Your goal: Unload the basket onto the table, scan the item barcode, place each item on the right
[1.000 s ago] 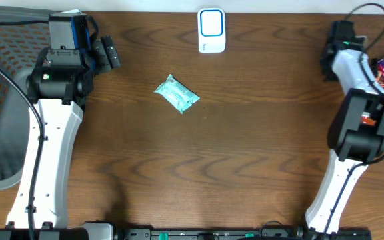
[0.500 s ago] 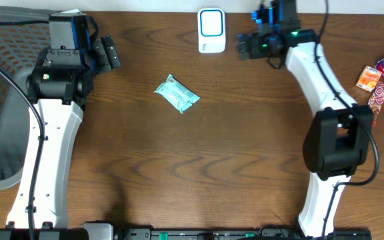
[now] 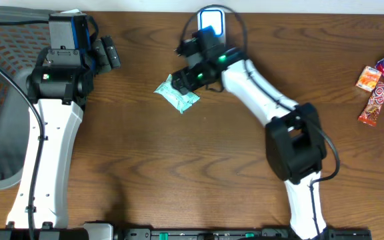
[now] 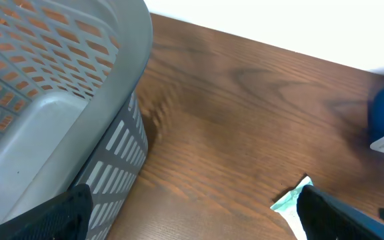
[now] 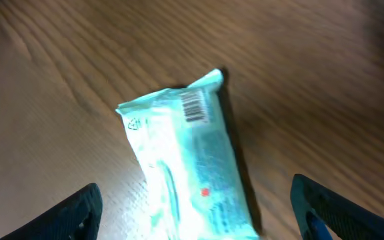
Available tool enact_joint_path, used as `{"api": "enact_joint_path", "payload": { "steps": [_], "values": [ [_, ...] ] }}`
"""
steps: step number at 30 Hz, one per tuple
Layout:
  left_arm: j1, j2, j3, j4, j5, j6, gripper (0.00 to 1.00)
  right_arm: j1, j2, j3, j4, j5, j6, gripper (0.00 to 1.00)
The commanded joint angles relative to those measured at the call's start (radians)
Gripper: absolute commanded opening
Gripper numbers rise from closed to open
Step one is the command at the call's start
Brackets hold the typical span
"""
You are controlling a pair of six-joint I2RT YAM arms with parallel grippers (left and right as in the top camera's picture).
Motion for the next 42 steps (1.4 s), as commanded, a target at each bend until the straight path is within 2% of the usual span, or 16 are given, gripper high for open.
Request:
{"api": "enact_joint_path", "payload": {
  "steps": [1,4,12,19,27,29,31,36,42],
  "values": [
    [0.005,0.007,0.002,-0.003,-0.013,-0.013,0.98,0.064,0.002,0.002,-0.007,0.239,-0.019,0.84],
    [0.005,0.007,0.002,-0.003,-0.013,-0.013,0.98,0.11,0.006,0.0,-0.007,0.332,-0.019,0.77],
    [0.005,0.007,0.002,-0.003,-0.013,-0.013,0.98,0.167,0.072,0.0,-0.005,0.377,-0.049,0.78],
    [0.005,0.007,0.002,-0.003,-0.013,-0.013,0.98,0.183,0.111,0.0,-0.01,0.378,-0.049,0.74],
    [0.005,0.007,0.002,-0.003,-0.013,-0.013,0.98,0.179,0.113,0.0,-0.022,0.466,-0.049,0.49],
    [0.005,0.007,0.002,-0.003,-0.013,-0.013,0.98,0.174,0.113,0.0,-0.029,0.466,-0.036,0.33],
    [0.005,0.007,0.002,-0.003,-0.013,-0.013,0.98,0.166,0.113,0.0,-0.035,0.458,0.007,0.24],
    [0.005,0.007,0.002,-0.003,-0.013,-0.013,0.98,0.111,0.097,0.003,-0.04,0.228,0.1,0.22],
    [0.005,0.007,0.002,-0.003,-0.013,-0.013,0.98,-0.066,0.066,0.003,-0.046,-0.331,0.166,0.18]
  ]
}}
